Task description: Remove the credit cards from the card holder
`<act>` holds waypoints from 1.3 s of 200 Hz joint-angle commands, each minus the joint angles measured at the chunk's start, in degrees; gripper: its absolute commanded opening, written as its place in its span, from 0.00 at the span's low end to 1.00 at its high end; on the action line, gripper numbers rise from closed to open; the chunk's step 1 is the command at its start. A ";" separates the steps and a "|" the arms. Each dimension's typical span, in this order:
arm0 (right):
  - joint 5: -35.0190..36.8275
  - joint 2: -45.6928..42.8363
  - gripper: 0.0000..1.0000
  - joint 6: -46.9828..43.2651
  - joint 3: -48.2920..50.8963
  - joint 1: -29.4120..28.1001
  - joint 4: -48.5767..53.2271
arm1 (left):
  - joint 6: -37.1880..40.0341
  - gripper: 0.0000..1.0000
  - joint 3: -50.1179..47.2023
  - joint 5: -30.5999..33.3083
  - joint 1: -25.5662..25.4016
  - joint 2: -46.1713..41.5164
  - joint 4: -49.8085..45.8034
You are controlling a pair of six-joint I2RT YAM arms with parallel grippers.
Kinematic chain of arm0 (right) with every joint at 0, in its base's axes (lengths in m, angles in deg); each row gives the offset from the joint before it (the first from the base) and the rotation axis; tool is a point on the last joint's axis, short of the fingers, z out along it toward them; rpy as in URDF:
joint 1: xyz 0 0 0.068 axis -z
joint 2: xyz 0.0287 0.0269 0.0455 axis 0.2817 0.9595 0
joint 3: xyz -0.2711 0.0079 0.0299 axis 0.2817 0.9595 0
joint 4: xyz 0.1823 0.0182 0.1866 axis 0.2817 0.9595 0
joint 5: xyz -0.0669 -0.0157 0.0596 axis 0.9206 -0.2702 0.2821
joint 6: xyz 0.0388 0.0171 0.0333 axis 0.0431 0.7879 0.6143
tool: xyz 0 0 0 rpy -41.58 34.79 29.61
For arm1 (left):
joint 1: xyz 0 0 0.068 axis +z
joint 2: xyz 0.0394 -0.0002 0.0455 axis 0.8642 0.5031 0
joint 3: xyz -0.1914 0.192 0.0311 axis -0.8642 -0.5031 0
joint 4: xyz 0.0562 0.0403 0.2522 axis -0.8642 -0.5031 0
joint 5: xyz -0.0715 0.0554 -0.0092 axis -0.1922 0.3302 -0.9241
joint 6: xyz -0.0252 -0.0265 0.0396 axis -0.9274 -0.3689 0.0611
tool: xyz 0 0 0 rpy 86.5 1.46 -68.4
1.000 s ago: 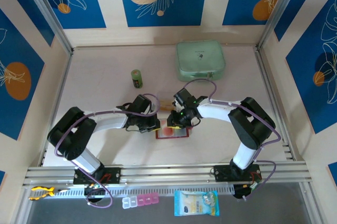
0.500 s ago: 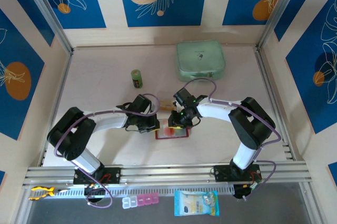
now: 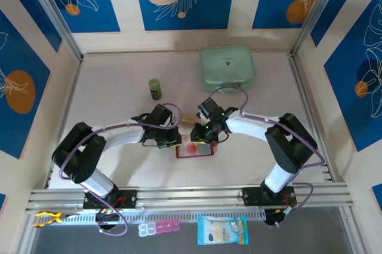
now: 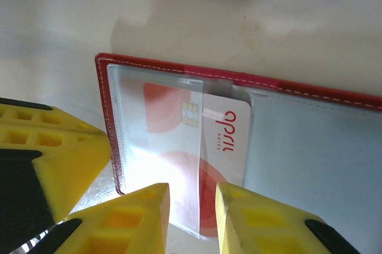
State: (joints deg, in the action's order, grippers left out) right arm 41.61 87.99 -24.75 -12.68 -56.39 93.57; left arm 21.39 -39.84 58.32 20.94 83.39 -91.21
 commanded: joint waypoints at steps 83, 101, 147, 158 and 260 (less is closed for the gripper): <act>-3.64 -0.58 0.27 0.39 2.56 2.39 -1.88 | -1.33 0.04 1.54 0.76 -3.91 2.69 0.61; -3.97 -0.26 0.27 0.18 2.83 2.74 -2.05 | -2.02 0.04 0.57 0.34 -4.08 2.50 3.53; -4.77 0.75 0.27 -0.15 3.58 3.29 -2.70 | -2.22 0.04 0.34 1.10 -4.01 3.44 2.61; -5.04 1.02 0.27 -0.23 3.72 3.29 -2.84 | -2.22 0.03 0.36 1.45 -4.06 3.68 1.82; -8.91 3.54 0.27 0.65 4.78 3.33 -6.43 | -0.06 0.03 1.15 3.56 -4.03 4.89 -2.58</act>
State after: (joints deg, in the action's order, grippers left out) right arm 35.53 90.37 -24.36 -8.57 -53.35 88.08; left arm 20.29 -39.29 59.96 17.27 86.54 -89.97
